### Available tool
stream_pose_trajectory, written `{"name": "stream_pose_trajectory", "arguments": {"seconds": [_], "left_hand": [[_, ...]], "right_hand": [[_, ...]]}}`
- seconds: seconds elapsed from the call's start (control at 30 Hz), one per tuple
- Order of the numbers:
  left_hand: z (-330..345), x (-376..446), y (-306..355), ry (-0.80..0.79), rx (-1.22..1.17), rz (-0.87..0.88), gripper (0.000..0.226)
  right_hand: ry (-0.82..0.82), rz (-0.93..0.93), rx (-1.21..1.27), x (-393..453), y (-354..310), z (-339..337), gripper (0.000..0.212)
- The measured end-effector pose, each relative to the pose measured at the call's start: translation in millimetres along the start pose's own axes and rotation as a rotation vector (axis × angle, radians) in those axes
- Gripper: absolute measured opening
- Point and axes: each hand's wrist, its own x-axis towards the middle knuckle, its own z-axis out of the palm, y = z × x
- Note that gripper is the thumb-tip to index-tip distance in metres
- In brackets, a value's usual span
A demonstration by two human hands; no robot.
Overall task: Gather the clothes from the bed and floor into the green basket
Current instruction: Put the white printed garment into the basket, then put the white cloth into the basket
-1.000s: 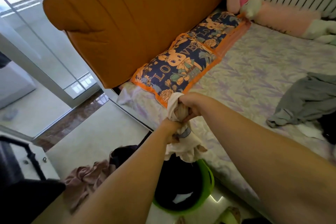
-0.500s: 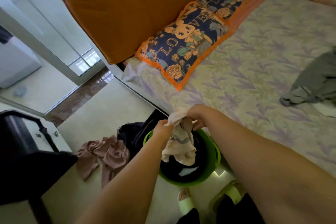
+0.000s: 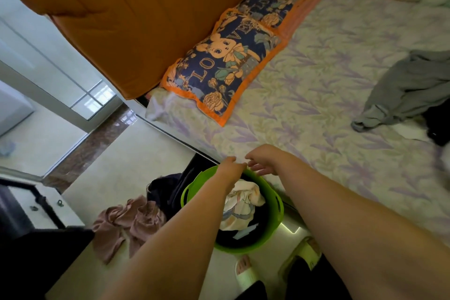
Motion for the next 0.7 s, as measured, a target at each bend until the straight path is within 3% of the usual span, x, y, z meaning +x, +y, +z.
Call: {"name": "stream_pose_trajectory", "arguments": {"seconds": [0.33, 0.5, 0.7], "left_hand": [[85.8, 6.4, 73.9, -0.172, 0.114, 0.052, 0.062], [169.6, 5.9, 132.9, -0.305, 0.218, 0.119, 0.062], [331.3, 9.0, 201.4, -0.462, 0.337, 0.162, 0.062]], "right_hand": [[0.113, 0.007, 0.195, -18.0, 40.7, -96.1, 0.031], [0.181, 0.032, 0.345, -24.3, 82.6, -186.1, 0.033], [0.347, 0.091, 0.579, -26.4, 164.8, -334.3, 0.03]]}}
